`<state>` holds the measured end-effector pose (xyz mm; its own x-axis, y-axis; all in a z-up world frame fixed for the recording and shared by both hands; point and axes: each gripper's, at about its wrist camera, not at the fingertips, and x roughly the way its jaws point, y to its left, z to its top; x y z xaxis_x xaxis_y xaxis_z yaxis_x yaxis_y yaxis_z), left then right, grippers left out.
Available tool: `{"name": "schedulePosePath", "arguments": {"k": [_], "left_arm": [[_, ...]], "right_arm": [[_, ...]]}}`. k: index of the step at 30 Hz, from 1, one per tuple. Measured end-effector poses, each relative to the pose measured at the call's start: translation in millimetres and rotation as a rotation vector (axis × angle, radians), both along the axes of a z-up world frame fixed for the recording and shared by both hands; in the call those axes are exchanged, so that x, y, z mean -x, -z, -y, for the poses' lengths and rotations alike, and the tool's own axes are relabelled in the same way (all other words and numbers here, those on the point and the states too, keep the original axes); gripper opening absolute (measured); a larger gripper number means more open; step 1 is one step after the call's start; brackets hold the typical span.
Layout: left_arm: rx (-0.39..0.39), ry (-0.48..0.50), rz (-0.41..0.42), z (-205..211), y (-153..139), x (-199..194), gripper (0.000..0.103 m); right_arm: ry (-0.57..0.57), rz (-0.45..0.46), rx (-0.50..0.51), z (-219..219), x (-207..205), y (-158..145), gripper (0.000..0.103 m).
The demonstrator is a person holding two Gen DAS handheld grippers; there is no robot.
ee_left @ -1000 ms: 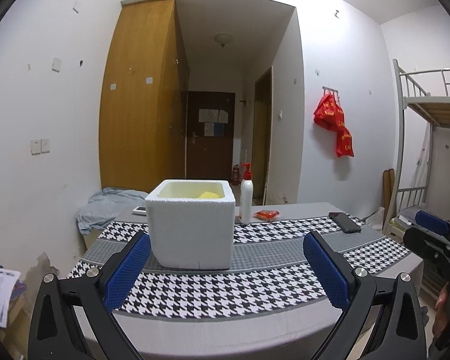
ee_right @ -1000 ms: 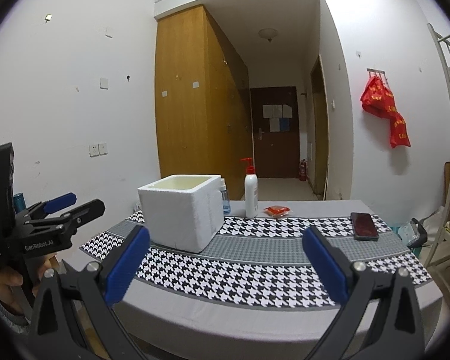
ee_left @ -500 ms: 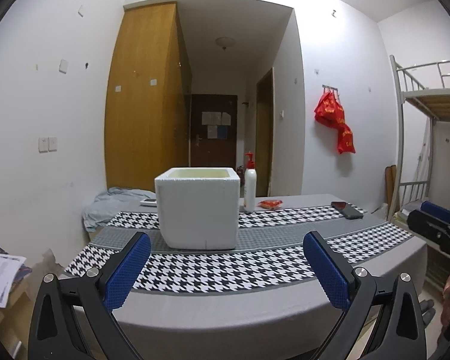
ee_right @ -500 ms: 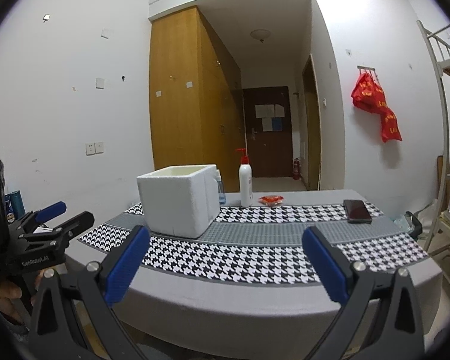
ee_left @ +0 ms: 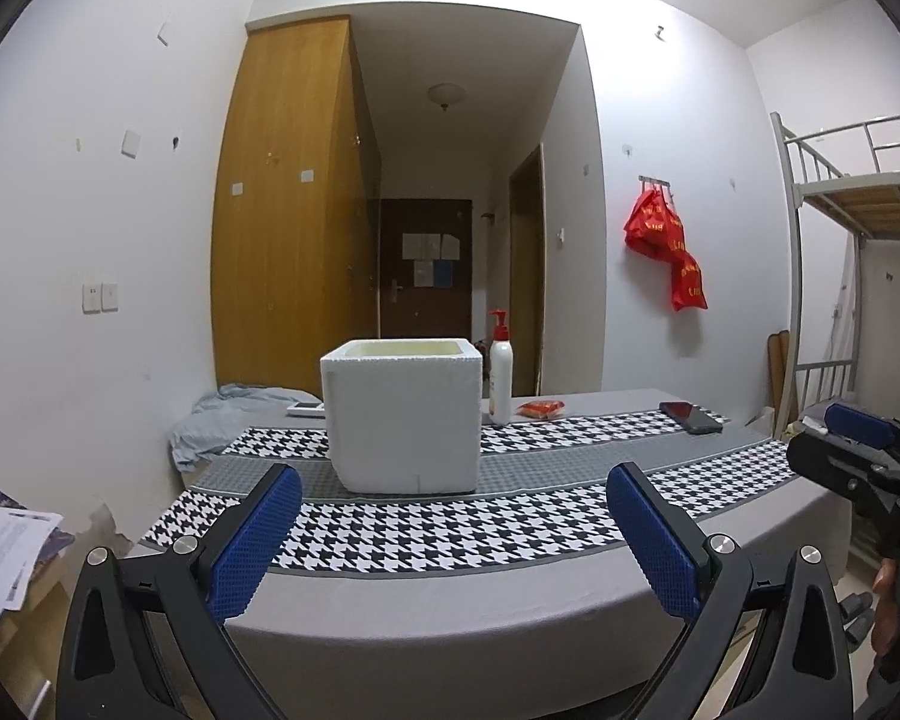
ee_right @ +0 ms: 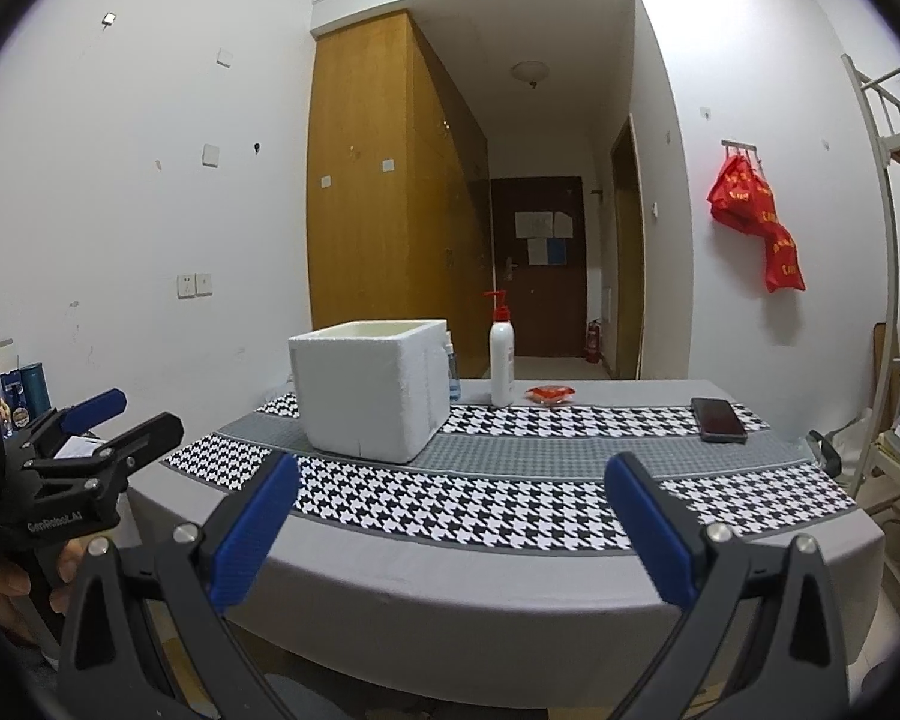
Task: Organize soft objects
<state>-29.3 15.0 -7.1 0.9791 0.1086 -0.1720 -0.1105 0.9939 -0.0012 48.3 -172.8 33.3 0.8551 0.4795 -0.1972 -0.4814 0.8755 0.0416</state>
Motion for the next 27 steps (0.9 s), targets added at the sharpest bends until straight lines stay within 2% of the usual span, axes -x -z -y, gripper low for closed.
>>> {"name": "schedulePosePath", "arguments": {"k": [27], "left_arm": [[-0.004,0.019,-0.004,-1.4,2.3,1.9,0.102]], "right_arm": [[0.002,-0.023,0.013,2.1,-1.1,2.5,0.103]]}}
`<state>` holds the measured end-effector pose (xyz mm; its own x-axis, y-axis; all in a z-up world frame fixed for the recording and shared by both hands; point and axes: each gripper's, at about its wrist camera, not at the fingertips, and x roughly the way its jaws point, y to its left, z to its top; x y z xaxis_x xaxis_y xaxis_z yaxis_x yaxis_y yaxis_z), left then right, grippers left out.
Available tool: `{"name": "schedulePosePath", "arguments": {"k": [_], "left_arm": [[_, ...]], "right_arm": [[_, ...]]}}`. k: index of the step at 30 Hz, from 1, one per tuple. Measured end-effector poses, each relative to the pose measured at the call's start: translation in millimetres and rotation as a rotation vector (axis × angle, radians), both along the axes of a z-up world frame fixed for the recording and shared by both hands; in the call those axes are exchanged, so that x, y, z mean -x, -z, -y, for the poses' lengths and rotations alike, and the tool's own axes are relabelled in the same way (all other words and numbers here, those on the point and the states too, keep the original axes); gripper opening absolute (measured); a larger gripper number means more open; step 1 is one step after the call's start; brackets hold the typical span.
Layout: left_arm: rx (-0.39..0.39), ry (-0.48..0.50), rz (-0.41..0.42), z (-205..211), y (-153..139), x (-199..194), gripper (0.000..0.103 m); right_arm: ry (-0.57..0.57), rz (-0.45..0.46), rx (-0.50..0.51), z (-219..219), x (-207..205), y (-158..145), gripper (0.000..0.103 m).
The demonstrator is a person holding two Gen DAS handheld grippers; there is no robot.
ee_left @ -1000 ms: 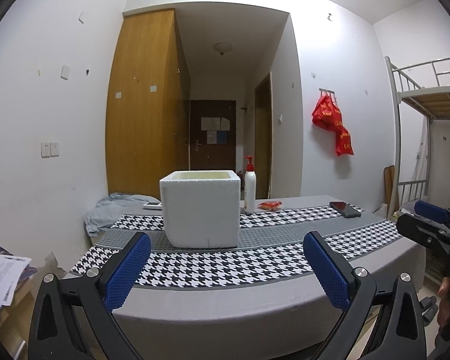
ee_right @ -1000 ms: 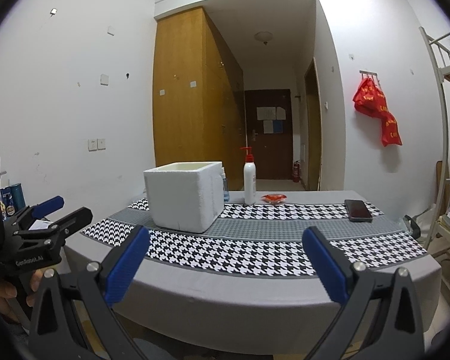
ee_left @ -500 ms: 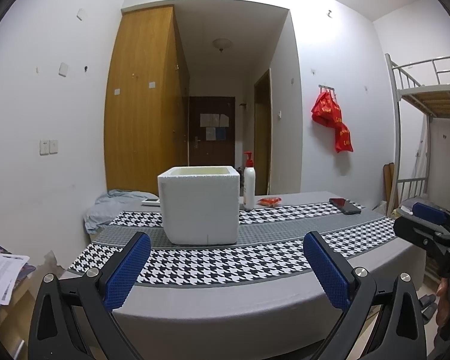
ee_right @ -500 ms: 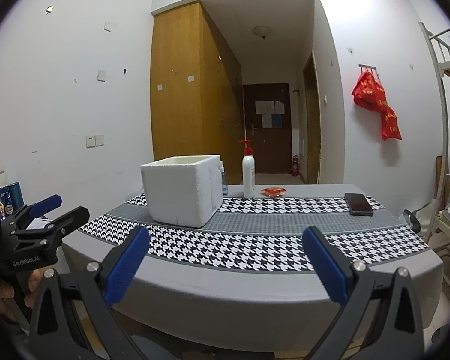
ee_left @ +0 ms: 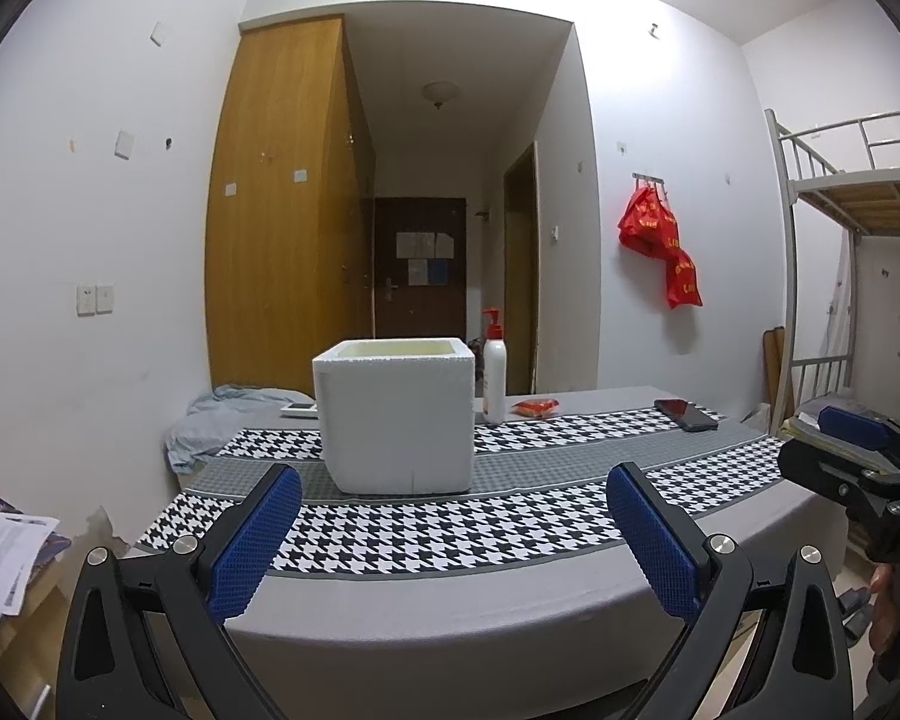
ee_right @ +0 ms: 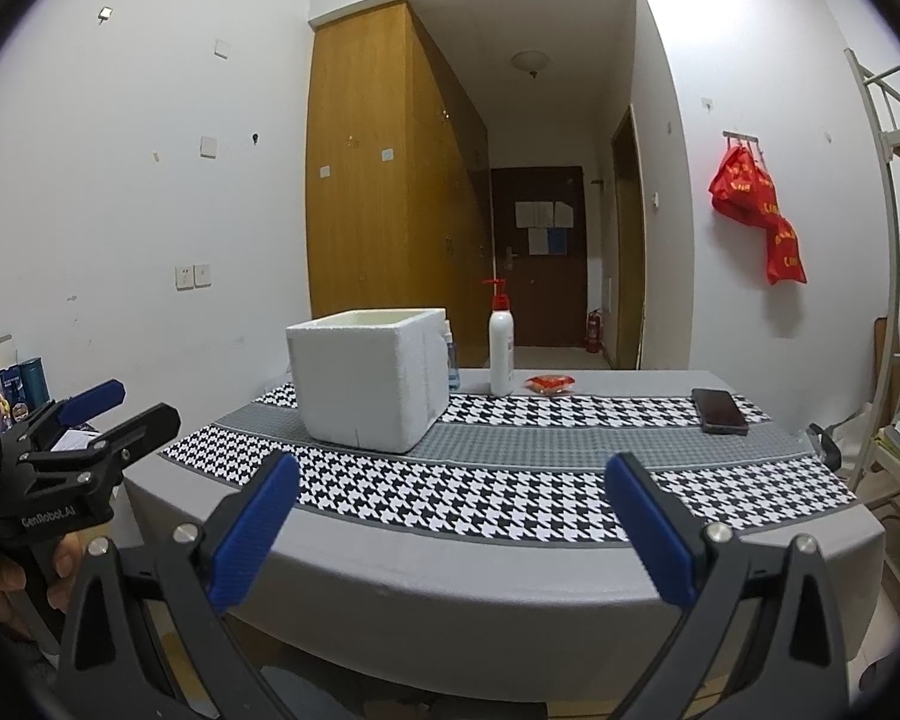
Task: Organize soft objects
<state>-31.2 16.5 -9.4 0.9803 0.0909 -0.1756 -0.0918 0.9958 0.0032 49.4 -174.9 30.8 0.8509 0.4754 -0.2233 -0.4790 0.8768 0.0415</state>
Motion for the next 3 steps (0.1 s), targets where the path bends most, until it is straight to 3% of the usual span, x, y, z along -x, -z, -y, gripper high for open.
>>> {"name": "schedulePosePath", "arguments": {"k": [3], "left_arm": [[0.008,-0.008,0.007,-3.1,-0.7,0.7,0.102]], "right_arm": [[-0.005,0.0,0.001,-1.3,0.3,0.7,0.103]]}}
